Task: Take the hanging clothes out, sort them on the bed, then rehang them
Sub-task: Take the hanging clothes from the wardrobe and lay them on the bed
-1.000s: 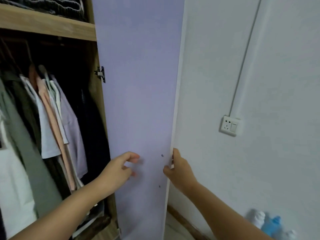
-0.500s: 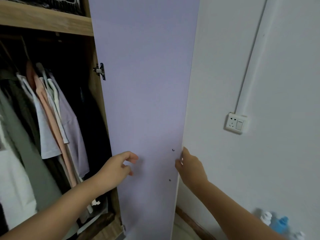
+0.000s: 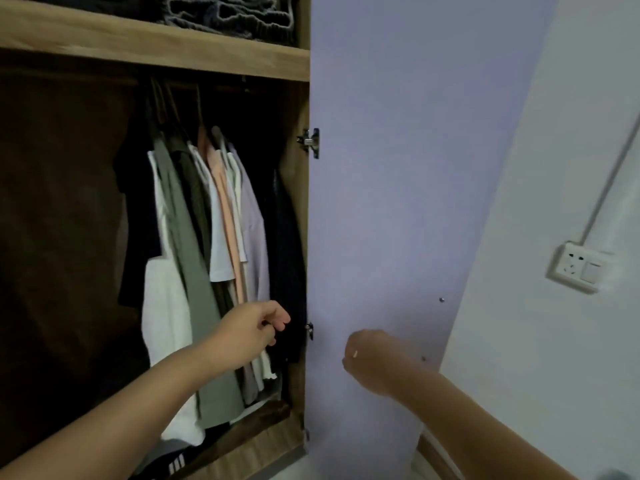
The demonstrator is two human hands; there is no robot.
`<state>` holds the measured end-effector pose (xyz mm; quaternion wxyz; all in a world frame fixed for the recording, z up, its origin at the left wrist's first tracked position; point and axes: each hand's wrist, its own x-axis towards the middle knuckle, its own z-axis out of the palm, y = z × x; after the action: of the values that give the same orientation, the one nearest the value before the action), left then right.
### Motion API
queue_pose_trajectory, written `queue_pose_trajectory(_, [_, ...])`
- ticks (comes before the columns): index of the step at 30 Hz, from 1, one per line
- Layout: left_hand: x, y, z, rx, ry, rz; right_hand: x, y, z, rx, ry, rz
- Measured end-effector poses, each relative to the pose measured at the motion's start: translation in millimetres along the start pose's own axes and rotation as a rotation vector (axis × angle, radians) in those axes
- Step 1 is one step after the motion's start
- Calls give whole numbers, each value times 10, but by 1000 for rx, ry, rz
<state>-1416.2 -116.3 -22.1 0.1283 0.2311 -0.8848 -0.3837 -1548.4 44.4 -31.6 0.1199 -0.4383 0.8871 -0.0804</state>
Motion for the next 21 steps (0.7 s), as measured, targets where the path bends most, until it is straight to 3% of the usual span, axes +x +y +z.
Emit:
queue_pose_trajectory(3, [-167, -150, -337, 7, 59, -21, 55, -446, -40, 35, 115, -258])
queue_pose_trajectory(5, [-249, -240, -570, 7, 114, -34, 186, -701, -22, 93, 108, -308])
queue_pose_trajectory(12, [-365, -690, -1395, 32, 255, -80, 571, -1692, -148, 268, 156, -394])
queue_pose_trajectory(21, [-143, -1178, -2351, 26, 336, -43, 1273, -2723, -323, 632, 284, -341])
